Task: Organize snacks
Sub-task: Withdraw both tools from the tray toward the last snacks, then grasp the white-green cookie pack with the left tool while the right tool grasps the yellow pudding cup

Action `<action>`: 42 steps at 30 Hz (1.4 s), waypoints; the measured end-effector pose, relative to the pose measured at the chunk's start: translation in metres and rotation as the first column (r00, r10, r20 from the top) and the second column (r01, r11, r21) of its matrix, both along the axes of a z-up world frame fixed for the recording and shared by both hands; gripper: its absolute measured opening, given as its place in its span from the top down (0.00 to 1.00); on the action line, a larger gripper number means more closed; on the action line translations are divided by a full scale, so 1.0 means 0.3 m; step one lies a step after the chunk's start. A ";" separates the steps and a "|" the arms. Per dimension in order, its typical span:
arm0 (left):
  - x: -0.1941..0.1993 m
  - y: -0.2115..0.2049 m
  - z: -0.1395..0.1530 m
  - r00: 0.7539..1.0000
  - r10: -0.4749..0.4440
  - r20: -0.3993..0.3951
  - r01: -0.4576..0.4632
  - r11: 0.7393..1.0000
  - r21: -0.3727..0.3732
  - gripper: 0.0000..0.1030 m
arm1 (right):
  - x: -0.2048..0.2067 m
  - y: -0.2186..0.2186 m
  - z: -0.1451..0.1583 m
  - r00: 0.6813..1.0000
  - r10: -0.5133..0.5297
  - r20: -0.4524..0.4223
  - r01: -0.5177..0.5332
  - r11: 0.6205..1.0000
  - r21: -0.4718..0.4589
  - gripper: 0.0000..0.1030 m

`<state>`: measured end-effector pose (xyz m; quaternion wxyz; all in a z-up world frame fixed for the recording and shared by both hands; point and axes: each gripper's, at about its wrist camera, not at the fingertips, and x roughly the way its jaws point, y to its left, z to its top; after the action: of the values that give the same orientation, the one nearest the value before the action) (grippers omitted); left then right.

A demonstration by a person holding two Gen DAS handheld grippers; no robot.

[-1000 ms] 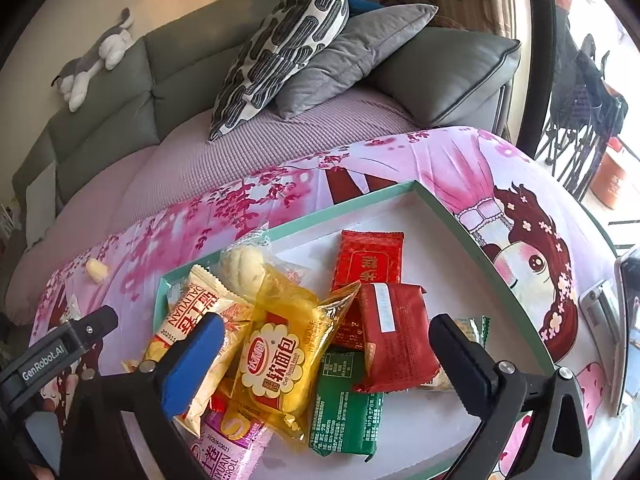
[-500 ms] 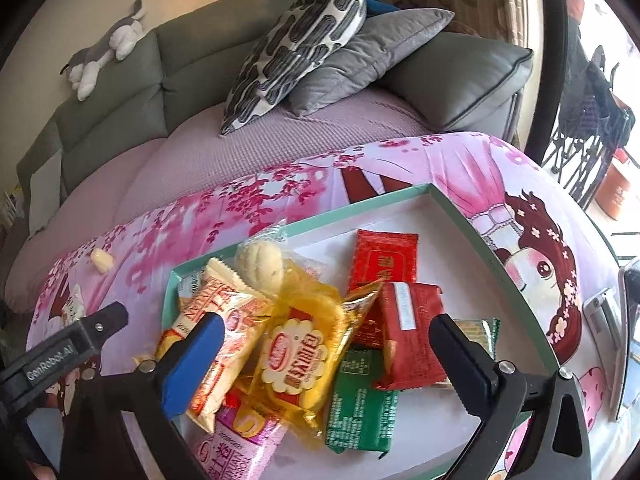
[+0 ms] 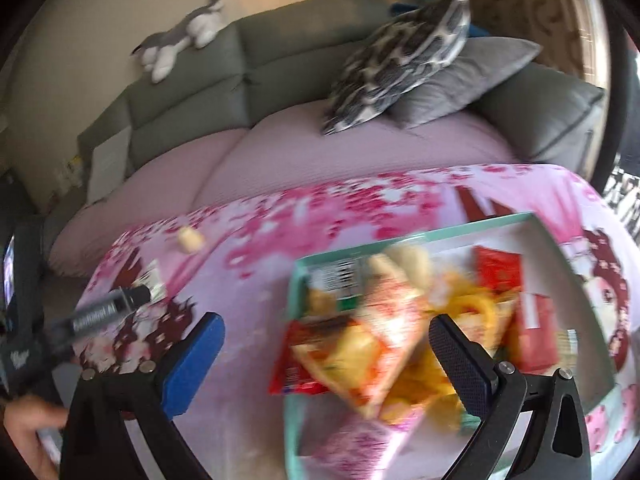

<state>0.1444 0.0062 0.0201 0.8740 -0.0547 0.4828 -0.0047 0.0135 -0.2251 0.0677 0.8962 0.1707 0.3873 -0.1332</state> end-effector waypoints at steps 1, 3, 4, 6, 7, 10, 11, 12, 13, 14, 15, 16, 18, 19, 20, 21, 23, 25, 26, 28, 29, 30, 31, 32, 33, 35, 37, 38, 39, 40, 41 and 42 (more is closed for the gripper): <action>0.015 0.043 -0.017 1.000 0.024 -0.019 -0.024 1.000 -0.013 0.00 | 0.021 0.021 -0.002 1.000 0.020 -0.004 -0.020 1.000 0.013 0.00; 0.055 0.110 -0.053 0.997 0.047 -0.056 -0.049 0.999 -0.024 0.00 | 0.064 0.059 -0.004 0.999 0.054 -0.004 -0.054 0.998 0.037 0.00; 0.075 0.131 -0.064 0.996 0.051 -0.068 -0.052 0.998 -0.018 0.00 | 0.093 0.080 0.001 0.997 0.079 0.000 -0.079 0.996 0.050 0.00; 0.121 0.166 -0.088 0.996 0.034 -0.081 -0.036 0.999 -0.019 0.00 | 0.158 0.122 0.015 0.992 0.124 0.013 -0.124 0.990 0.064 0.00; 0.132 0.168 -0.098 0.996 0.027 -0.089 -0.029 0.999 -0.022 0.00 | 0.185 0.139 0.018 0.990 0.138 0.018 -0.139 0.988 0.065 0.00; 0.192 0.177 -0.136 0.994 0.015 -0.109 -0.021 0.998 -0.059 0.00 | 0.323 0.194 0.013 0.981 0.193 0.022 -0.194 0.980 0.054 0.00; 0.212 0.175 -0.154 0.993 0.007 -0.119 -0.016 0.997 -0.072 0.00 | 0.369 0.203 0.005 0.978 0.207 0.019 -0.208 0.976 0.062 0.00; 0.234 0.169 -0.171 0.992 0.002 -0.130 -0.012 0.997 -0.081 0.00 | 0.444 0.219 -0.016 0.972 0.235 0.010 -0.235 0.968 0.088 0.00; 0.251 0.165 -0.186 0.991 -0.002 -0.136 -0.011 0.996 -0.090 0.00 | 0.494 0.229 -0.032 0.967 0.255 0.003 -0.254 0.961 0.108 0.01; 0.270 0.160 -0.200 0.990 -0.005 -0.140 -0.009 0.995 -0.099 0.00 | 0.563 0.245 -0.056 0.960 0.281 -0.007 -0.277 0.952 0.127 0.02; 0.288 0.158 -0.212 0.990 -0.011 -0.142 -0.005 0.994 -0.109 0.00 | 0.603 0.256 -0.071 0.954 0.298 -0.017 -0.293 0.947 0.130 0.05; 0.301 0.155 -0.218 0.990 -0.017 -0.143 0.001 0.994 -0.114 0.01 | 0.676 0.280 -0.101 0.945 0.323 -0.049 -0.316 0.941 0.118 0.09; 0.324 0.142 -0.229 0.989 -0.036 -0.141 0.021 0.994 -0.109 0.01 | 0.760 0.310 -0.143 0.935 0.340 -0.102 -0.332 0.939 0.088 0.13; 0.334 0.136 -0.233 0.989 -0.044 -0.139 0.030 0.994 -0.101 0.03 | 0.805 0.326 -0.170 0.929 0.349 -0.124 -0.341 0.937 0.079 0.15; 0.345 0.135 -0.237 0.990 -0.046 -0.136 0.033 0.995 -0.093 0.07 | 0.837 0.338 -0.191 0.923 0.357 -0.142 -0.349 0.934 0.080 0.16; 0.352 0.133 -0.239 0.990 -0.044 -0.133 0.034 0.996 -0.081 0.08 | 0.864 0.352 -0.213 0.916 0.368 -0.158 -0.359 0.930 0.085 0.19; 0.366 0.128 -0.242 0.991 -0.048 -0.128 0.040 0.997 -0.066 0.10 | 0.912 0.385 -0.249 0.904 0.386 -0.184 -0.378 0.923 0.076 0.21; 0.371 0.126 -0.239 0.991 -0.057 -0.121 0.050 0.997 -0.056 0.10 | 0.950 0.419 -0.281 0.892 0.397 -0.216 -0.396 0.917 0.048 0.23; 0.371 0.122 -0.240 0.991 -0.059 -0.121 0.053 0.997 -0.048 0.10 | 0.963 0.429 -0.288 0.888 0.401 -0.226 -0.404 0.914 0.034 0.24; 0.373 0.118 -0.247 0.991 -0.060 -0.118 0.056 0.998 -0.031 0.10 | 0.989 0.446 -0.308 0.879 0.404 -0.253 -0.418 0.909 0.001 0.30; 0.376 0.118 -0.253 0.991 -0.059 -0.118 0.057 0.998 -0.022 0.11 | 0.995 0.447 -0.316 0.877 0.403 -0.263 -0.419 0.908 -0.006 0.33; 0.374 0.116 -0.255 0.991 -0.059 -0.116 0.058 0.998 -0.013 0.11 | 1.002 0.449 -0.324 0.873 0.407 -0.268 -0.423 0.906 -0.003 0.38; 0.373 0.113 -0.258 0.992 -0.059 -0.115 0.059 0.998 -0.004 0.11 | 1.010 0.450 -0.334 0.870 0.413 -0.271 -0.427 0.904 0.007 0.40; 0.372 0.111 -0.259 0.992 -0.060 -0.115 0.061 0.998 0.003 0.12 | 1.015 0.450 -0.341 0.867 0.413 -0.277 -0.428 0.904 0.008 0.40; 0.368 0.111 -0.258 0.992 -0.060 -0.112 0.062 0.998 0.010 0.15 | 1.019 0.451 -0.347 0.866 0.413 -0.283 -0.429 0.903 0.004 0.43; 0.363 0.116 -0.253 0.993 -0.050 -0.102 0.053 0.998 0.029 0.31 | 1.027 0.451 -0.357 0.865 0.411 -0.288 -0.429 0.903 0.003 0.52; 0.361 0.128 -0.247 0.995 -0.046 -0.092 0.049 0.998 0.029 0.41 | 1.022 0.444 -0.361 0.869 0.409 -0.280 -0.423 0.906 0.012 0.53; 0.360 0.135 -0.245 0.995 -0.043 -0.088 0.045 0.999 0.026 0.46 | 1.020 0.437 -0.362 0.872 0.405 -0.275 -0.417 0.909 0.018 0.55; 0.359 0.139 -0.244 0.996 -0.041 -0.085 0.043 0.999 0.022 0.47 | 1.017 0.428 -0.361 0.876 0.398 -0.271 -0.408 0.913 0.022 0.58; 0.357 0.140 -0.243 0.996 -0.040 -0.081 0.042 0.999 0.024 0.50 | 1.023 0.428 -0.360 0.879 0.396 -0.266 -0.403 0.915 0.031 0.58; 0.354 0.140 -0.242 0.996 -0.041 -0.076 0.043 0.999 0.023 0.54 | 1.015 0.431 -0.350 0.880 0.394 -0.264 -0.399 0.916 0.037 0.58; 0.352 0.143 -0.240 0.997 -0.041 -0.071 0.043 0.999 0.022 0.55 | 1.010 0.427 -0.347 0.881 0.394 -0.261 -0.397 0.917 0.041 0.58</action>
<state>0.2500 0.0490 -0.0518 0.8566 -0.0345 0.5145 -0.0154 0.3165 -0.0969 -0.0366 0.8459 0.0628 0.5288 0.0282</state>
